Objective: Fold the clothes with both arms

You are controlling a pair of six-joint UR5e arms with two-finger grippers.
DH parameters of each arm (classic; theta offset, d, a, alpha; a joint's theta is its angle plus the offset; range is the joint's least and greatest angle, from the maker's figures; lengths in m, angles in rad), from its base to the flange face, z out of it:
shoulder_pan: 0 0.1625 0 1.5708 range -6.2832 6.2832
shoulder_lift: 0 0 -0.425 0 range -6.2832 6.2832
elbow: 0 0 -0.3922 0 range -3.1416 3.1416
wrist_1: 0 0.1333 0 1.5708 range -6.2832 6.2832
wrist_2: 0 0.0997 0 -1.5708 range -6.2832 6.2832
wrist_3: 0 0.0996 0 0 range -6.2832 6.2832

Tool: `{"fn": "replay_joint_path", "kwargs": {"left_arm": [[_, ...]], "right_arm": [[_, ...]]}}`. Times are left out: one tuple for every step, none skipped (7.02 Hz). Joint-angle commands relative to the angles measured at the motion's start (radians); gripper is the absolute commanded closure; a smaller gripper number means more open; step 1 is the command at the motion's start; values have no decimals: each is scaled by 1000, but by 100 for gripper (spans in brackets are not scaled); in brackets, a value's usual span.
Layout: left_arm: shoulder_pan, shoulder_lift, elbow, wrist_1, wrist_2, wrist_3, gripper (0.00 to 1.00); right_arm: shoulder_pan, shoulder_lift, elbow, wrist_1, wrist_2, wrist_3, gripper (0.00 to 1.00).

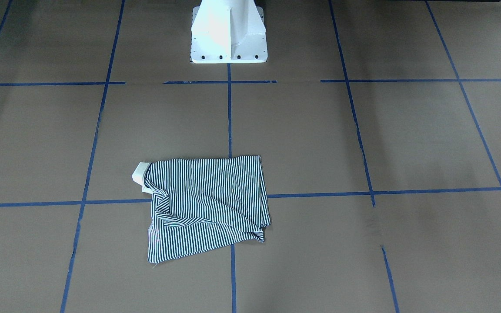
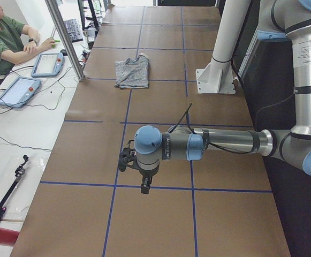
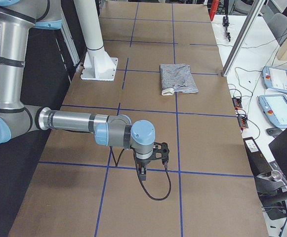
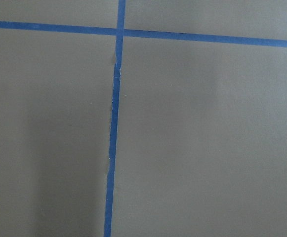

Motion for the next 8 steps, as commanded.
{"fn": "replay_joint_path", "kwargs": {"left_arm": [[0,1,0,0,1,1,0],[0,1,0,0,1,0,0],[0,1,0,0,0,1,0],[0,1,0,0,0,1,0],[0,1,0,0,0,0,0],[0,1,0,0,0,0,0],[0,1,0,1,0,0,0],[0,2,0,2,1,0,0]], "right_arm": [[0,-11,-2,1,2,0,0],[0,-11,0,1,0,1,0],[0,-11,-2,1,-1,1,0],[0,-16,-2,1,-1,1,0],[0,-17,-2,1,-1,1,0],[0,-19,-2,1,0,1,0],[0,-22,-2,1,2,1,0],[0,-23,-2,3,2,1,0]]}}
